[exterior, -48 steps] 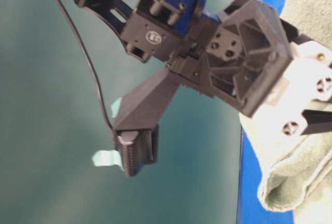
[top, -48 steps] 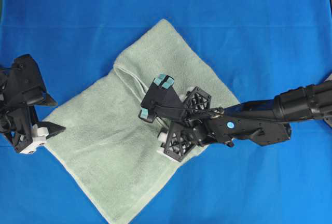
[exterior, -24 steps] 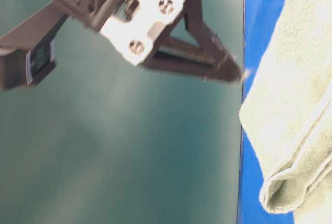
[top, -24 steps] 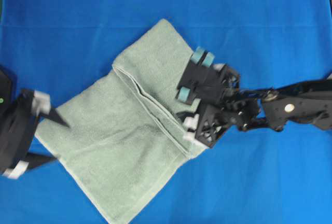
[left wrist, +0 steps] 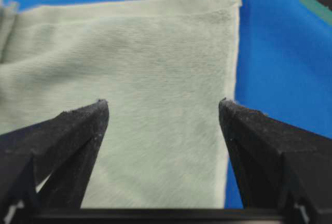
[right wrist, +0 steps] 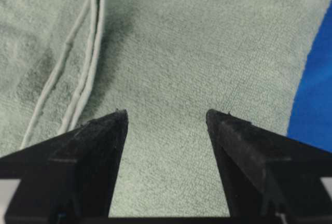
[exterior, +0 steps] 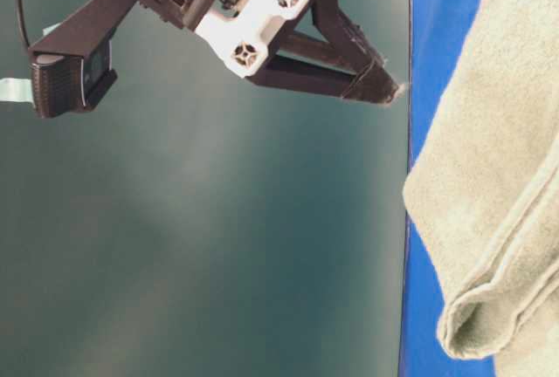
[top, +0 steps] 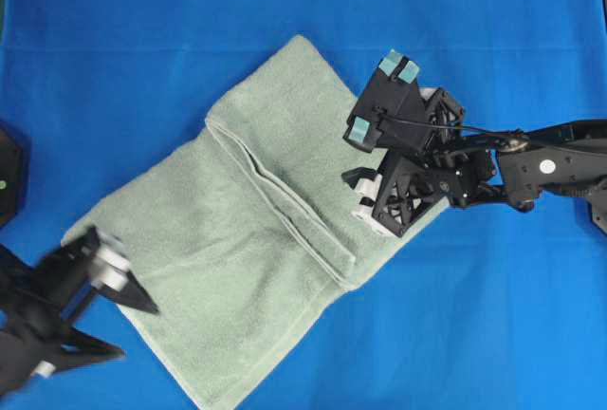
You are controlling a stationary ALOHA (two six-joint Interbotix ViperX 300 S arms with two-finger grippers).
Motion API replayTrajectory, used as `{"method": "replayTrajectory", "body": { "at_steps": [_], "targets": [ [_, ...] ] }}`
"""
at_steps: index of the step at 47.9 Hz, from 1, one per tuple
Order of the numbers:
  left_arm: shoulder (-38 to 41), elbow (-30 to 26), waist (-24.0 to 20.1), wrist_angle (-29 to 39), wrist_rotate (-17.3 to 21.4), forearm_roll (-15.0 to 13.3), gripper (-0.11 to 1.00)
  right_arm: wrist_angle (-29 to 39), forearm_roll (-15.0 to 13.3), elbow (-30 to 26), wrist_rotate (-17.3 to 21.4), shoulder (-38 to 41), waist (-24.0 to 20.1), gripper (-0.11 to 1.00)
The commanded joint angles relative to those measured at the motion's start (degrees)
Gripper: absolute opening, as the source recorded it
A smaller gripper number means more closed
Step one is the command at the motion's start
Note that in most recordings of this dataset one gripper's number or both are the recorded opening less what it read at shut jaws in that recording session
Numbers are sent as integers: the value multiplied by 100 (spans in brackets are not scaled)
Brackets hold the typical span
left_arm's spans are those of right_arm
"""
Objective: Fold a bath towel.
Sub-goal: 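Grasp the strip's lower end with the left gripper and lift it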
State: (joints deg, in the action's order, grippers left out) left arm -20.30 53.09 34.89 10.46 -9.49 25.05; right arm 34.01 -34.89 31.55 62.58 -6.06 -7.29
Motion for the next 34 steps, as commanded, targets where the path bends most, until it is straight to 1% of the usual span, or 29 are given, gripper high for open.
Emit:
{"method": "replayTrajectory", "body": {
  "at_steps": [1,8,15,23,28,32,34],
  "targets": [
    [554,-431,149,79,-114,-9,80,-9,-26,-35,0,-141,35,63],
    [1494,-747,299,589,-325,-9,80,26,-97,9,0,-141,62,63],
    [2109,-853,193,747,-413,-9,80,26,-167,35,0,-141,62,63],
    [2259,-905,-158,782,-413,-9,80,18,-167,114,9,-141,62,63],
    [2250,-861,-316,782,-413,-9,78,0,-167,193,62,-141,62,63],
    [2285,-853,-352,773,-466,-9,72,0,-158,237,132,-141,53,63],
    [2303,-861,-352,782,-510,-9,65,0,-158,264,158,-141,44,63]
  ]
}}
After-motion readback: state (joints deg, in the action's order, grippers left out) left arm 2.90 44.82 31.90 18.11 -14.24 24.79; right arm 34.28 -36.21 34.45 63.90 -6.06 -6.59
